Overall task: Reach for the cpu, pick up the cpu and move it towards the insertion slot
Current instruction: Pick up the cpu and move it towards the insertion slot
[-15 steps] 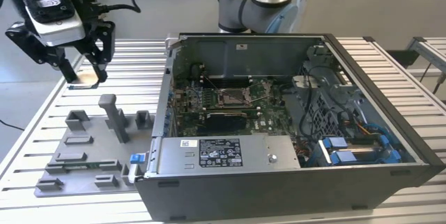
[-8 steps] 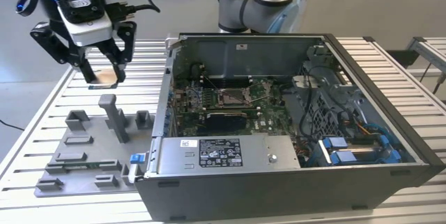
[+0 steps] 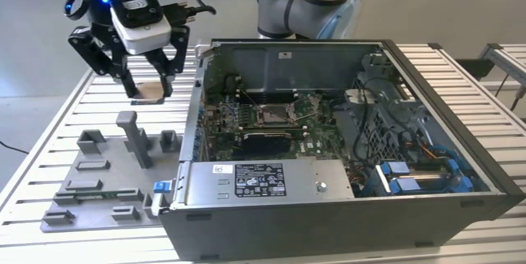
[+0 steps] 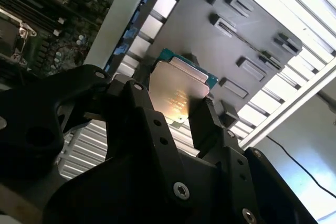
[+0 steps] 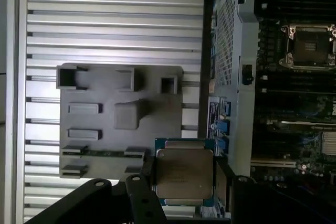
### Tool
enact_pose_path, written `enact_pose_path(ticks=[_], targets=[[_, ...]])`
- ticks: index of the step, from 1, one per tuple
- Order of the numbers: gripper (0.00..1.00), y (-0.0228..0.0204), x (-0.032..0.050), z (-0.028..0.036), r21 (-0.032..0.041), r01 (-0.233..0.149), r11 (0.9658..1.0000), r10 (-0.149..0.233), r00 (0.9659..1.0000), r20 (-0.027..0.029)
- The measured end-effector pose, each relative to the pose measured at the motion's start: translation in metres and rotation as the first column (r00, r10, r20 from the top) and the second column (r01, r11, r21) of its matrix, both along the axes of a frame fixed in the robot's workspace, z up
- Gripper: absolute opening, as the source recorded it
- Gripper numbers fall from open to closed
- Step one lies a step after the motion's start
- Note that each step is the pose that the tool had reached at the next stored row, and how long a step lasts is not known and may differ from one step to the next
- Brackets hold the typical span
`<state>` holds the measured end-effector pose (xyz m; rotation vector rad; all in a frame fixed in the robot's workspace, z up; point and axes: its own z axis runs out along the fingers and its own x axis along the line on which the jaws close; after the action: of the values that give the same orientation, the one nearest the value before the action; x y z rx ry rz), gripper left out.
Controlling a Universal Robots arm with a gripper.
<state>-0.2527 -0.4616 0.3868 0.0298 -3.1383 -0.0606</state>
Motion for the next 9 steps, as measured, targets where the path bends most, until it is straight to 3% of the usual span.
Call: enact_pose_path(ticks=[9], targets=[[0.00, -0.0014, 0.0410, 0.0000, 0.0001, 0.000, 1.0000, 0.000, 1.0000, -0.0011]])
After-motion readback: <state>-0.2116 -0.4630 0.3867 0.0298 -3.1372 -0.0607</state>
